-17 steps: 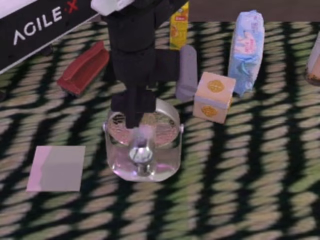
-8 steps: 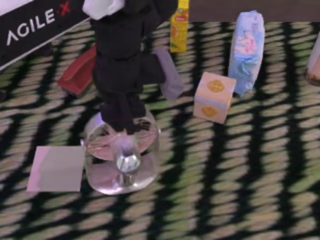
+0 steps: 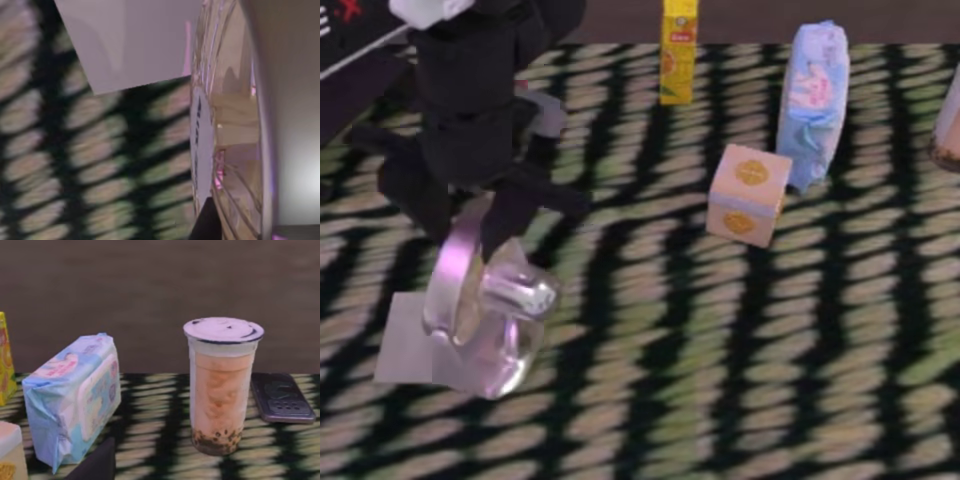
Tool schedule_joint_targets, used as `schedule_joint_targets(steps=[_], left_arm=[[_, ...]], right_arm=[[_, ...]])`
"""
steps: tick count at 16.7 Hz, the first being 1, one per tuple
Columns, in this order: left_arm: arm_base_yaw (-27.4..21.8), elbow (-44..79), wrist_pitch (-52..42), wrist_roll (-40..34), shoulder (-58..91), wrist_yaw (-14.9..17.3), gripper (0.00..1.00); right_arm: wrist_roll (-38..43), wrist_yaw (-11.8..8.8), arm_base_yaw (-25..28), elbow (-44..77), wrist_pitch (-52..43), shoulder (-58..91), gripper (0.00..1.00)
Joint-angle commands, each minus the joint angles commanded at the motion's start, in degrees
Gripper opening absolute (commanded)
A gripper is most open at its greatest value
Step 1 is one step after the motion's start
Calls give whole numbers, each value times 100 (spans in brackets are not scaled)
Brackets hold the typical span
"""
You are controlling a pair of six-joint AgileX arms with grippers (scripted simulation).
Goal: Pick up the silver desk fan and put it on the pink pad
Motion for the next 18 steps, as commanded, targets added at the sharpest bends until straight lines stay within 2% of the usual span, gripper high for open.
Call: schedule_joint_targets(steps=[6,10,14,18], left_arm=[[655,-761,348,-4772,-716,94,0],[1057,-1282,734,-7180,-1145,282,0],[1363,-1648,1085,-8650,-1439,488,0],[1477,-1761,1230,-9132,-1533,586,0]], right_arm=[[0,0,0,0,0,0,100],[0,0,0,0,0,0,100],[0,0,0,0,0,0,100],[0,0,0,0,0,0,100]])
